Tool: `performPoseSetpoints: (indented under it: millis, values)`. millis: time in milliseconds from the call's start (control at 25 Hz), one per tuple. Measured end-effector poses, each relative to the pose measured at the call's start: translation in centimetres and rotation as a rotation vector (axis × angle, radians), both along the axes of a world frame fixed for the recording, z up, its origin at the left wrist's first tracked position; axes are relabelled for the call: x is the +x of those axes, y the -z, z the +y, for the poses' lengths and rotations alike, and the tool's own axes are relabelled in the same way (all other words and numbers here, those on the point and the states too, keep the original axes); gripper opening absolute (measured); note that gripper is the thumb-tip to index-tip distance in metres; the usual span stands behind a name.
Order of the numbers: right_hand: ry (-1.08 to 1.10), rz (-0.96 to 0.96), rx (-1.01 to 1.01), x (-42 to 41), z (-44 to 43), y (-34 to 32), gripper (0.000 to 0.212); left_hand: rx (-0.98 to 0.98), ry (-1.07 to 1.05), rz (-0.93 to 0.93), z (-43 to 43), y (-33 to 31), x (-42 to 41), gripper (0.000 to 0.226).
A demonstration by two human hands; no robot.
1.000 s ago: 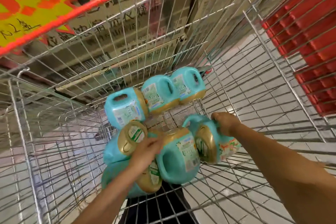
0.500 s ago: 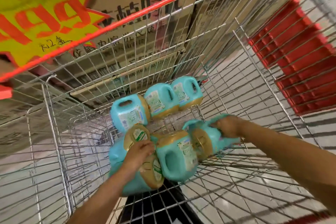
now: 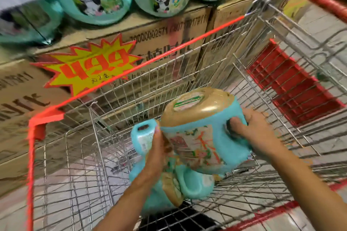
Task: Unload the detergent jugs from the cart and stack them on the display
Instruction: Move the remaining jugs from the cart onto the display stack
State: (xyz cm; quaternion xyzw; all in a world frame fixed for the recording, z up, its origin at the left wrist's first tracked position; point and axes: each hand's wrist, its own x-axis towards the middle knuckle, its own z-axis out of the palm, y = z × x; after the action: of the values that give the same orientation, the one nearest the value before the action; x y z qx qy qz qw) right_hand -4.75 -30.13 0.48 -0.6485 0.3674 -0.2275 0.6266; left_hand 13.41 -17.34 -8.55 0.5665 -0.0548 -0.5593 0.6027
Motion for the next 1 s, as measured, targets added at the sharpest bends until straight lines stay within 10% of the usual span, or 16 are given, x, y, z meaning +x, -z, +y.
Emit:
performPoseSetpoints:
  millis: [160, 400, 1000]
  values:
    - [0.141, -0.248, 0.286, 2.1, 3.2, 1.1, 0.06, -0.168, -0.047, 0.13, 0.4, -3.9, 1.3, 0.062]
    - [0.406, -0.147, 0.128, 4.4, 5.2, 1.6, 0.034, -0.189, -0.123, -0.036, 1.9, -5.8, 1.9, 0.069]
    - [-0.292, -0.26, -0.029, 17.4, 17.6, -4.5, 0.03, -0.224, -0.788, -0.288, 21.9, -12.3, 5.7, 0.078]
